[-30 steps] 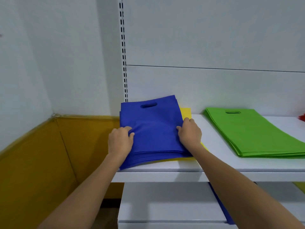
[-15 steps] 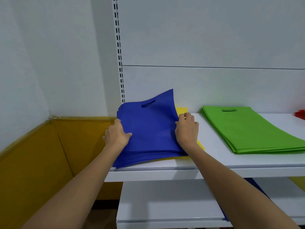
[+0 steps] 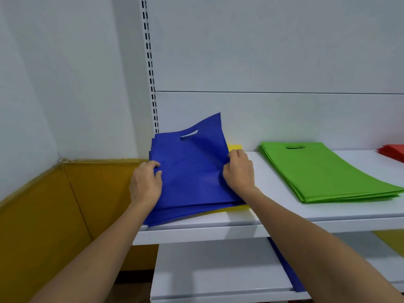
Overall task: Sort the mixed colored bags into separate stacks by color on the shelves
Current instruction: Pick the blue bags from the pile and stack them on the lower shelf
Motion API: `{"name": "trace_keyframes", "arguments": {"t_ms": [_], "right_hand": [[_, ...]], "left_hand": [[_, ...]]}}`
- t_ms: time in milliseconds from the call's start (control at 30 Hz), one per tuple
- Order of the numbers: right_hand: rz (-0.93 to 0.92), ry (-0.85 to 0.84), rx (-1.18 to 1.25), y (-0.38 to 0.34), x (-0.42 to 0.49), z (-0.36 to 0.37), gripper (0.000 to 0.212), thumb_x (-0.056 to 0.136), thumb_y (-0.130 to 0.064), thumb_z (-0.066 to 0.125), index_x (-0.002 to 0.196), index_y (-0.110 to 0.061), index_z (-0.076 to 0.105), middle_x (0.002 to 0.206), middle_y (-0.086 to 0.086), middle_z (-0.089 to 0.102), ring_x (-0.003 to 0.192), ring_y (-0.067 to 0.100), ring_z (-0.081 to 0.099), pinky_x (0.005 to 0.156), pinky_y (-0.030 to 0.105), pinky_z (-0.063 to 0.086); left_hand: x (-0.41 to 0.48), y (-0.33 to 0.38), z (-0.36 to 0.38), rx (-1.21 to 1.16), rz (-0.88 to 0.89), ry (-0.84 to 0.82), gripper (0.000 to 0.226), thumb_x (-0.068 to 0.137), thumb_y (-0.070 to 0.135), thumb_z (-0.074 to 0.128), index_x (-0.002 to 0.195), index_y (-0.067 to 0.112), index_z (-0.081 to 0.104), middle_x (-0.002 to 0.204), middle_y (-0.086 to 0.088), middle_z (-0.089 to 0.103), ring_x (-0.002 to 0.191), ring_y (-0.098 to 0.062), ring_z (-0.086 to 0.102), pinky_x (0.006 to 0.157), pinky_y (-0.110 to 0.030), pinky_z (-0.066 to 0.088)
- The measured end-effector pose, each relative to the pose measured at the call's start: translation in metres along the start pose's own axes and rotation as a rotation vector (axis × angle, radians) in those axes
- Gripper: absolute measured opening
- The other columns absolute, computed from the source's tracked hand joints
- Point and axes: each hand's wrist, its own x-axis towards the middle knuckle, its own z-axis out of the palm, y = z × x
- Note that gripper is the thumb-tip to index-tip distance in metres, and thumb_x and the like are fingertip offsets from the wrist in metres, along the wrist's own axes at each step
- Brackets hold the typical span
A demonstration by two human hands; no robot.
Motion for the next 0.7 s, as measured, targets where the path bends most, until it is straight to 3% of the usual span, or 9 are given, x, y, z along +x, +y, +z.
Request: {"name": "trace_keyframes", "arguments": {"t_ms": [67,167,267,333,433,500,633,700], "right_hand": [[-0.037,0.046,0.034,-0.002,0.003,-0.006,0.025,0.081,0.002,0.044,0.104,0.005,0.053,0.123,0.02,0.049,0.107,0.037,0.047,0.076,0.039,0.035],[0.058,-0.033,0.222,-0.01,0.008,-0.025,0.023,0.083,0.007,0.038,0.104,-0.001,0.043,0.105,0.019,0.054,0.082,0.032,0.047,0.062,0.035,0.031],[0.004,-0.025,0.245,-0.015,0.011,-0.044,0.061,0.08,0.008,0.039,0.136,-0.014,0.032,0.082,0.009,0.051,0.067,0.025,0.044,0.051,0.03,0.028],[-0.053,-0.006,0.18,-0.012,0.012,-0.057,0.072,0.08,0.005,0.042,0.144,-0.022,0.026,0.09,0.007,0.052,0.076,0.026,0.05,0.058,0.031,0.035],[0.002,-0.001,0.087,0.011,0.008,-0.08,0.062,0.083,-0.001,0.045,0.143,-0.013,0.035,0.127,0.011,0.049,0.112,0.031,0.05,0.088,0.036,0.042],[0.081,0.013,0.016,0.035,-0.004,-0.1,0.058,0.085,-0.002,0.045,0.142,-0.008,0.036,0.133,0.012,0.046,0.12,0.03,0.046,0.095,0.036,0.039],[0.25,0.097,-0.095,0.088,-0.048,-0.148,0.047,0.089,-0.006,0.041,0.136,-0.004,0.044,0.13,0.013,0.05,0.118,0.032,0.048,0.095,0.04,0.04],[0.343,0.187,-0.138,0.116,-0.073,-0.176,0.032,0.091,-0.01,0.04,0.116,0.0,0.056,0.113,0.015,0.056,0.103,0.034,0.053,0.082,0.04,0.043]], "left_hand": [[0.0,-0.002,-0.005,0.008,0.006,0.007,0.029,0.092,0.012,0.055,0.12,0.008,0.058,0.12,-0.011,0.061,0.109,-0.028,0.056,0.089,-0.035,0.046],[-0.003,0.0,-0.015,0.153,0.035,0.063,0.028,0.092,0.016,0.055,0.119,0.012,0.061,0.113,-0.011,0.065,0.103,-0.028,0.058,0.084,-0.036,0.046],[0.0,0.004,-0.021,0.122,0.136,0.086,0.024,0.092,0.011,0.053,0.113,0.012,0.066,0.109,-0.012,0.066,0.101,-0.029,0.057,0.084,-0.037,0.045],[0.003,0.012,-0.023,0.024,0.187,0.038,0.028,0.092,0.006,0.051,0.117,0.009,0.063,0.114,-0.013,0.063,0.104,-0.03,0.055,0.086,-0.036,0.044],[0.006,0.031,-0.02,-0.013,0.238,-0.017,0.037,0.093,0.005,0.047,0.13,0.007,0.052,0.122,-0.016,0.056,0.113,-0.032,0.05,0.093,-0.038,0.041],[0.002,0.049,-0.009,-0.029,0.297,-0.051,0.039,0.094,0.005,0.046,0.133,0.005,0.048,0.126,-0.017,0.054,0.116,-0.034,0.047,0.096,-0.04,0.039],[-0.028,0.105,0.021,-0.115,0.44,-0.114,0.039,0.092,0.006,0.046,0.13,0.005,0.052,0.125,-0.014,0.056,0.113,-0.034,0.046,0.093,-0.039,0.037],[-0.049,0.138,0.037,-0.165,0.539,-0.169,0.038,0.091,0.008,0.048,0.128,0.006,0.054,0.125,-0.013,0.058,0.111,-0.034,0.047,0.094,-0.04,0.036]]}}
